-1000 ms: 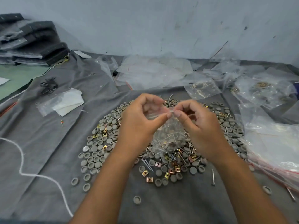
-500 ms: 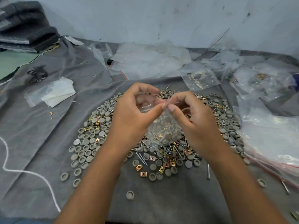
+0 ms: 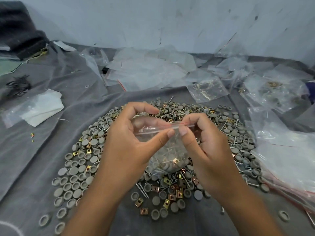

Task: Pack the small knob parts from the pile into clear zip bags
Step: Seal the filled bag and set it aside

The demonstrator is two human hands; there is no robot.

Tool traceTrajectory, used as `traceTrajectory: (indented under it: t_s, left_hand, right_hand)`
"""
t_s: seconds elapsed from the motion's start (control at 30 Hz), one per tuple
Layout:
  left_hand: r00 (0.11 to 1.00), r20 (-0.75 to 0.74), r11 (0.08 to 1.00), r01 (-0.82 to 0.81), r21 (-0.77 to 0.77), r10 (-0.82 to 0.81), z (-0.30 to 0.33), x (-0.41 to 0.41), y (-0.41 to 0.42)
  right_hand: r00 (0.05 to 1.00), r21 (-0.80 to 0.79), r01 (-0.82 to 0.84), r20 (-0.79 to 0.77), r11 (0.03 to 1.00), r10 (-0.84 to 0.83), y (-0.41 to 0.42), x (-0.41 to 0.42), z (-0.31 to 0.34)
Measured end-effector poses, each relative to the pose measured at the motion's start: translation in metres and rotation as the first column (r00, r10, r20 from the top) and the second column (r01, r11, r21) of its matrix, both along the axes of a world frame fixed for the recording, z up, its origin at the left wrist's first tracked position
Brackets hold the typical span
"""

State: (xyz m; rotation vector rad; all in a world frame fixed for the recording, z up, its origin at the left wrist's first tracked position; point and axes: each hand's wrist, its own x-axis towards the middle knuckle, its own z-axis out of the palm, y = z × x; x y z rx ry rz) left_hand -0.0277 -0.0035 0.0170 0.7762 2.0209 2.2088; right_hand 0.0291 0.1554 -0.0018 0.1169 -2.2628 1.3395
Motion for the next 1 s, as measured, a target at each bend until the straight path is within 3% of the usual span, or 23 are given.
traceTrajectory:
  t_s: [0.37, 0.67, 1.0]
  left_hand:
    - [0.998, 0.065, 1.000, 0.020, 0.005, -0.020, -0.0018, -0.0038, -0.0013]
    - [0.999, 0.024, 1.000, 0.026, -0.006, -0.026, 0.0002, 0.0026, -0.0011]
    - [1.000, -0.005, 0.998, 0.013, -0.064, -0.013, -0.0028, 0.0014, -0.0020]
  right_hand:
    - [0.994, -0.045, -0.069, 0.081, 0.997, 0.073, 0.0074, 0.0019, 0.0061]
    - [0.998, 0.001, -0.039, 0.058, 0.999, 0.039, 0.0012, 0.0040, 0.0077]
    - [0.993, -0.086, -0.077, 0.082, 0.993, 0.084, 0.0018, 0.0051, 0.0075]
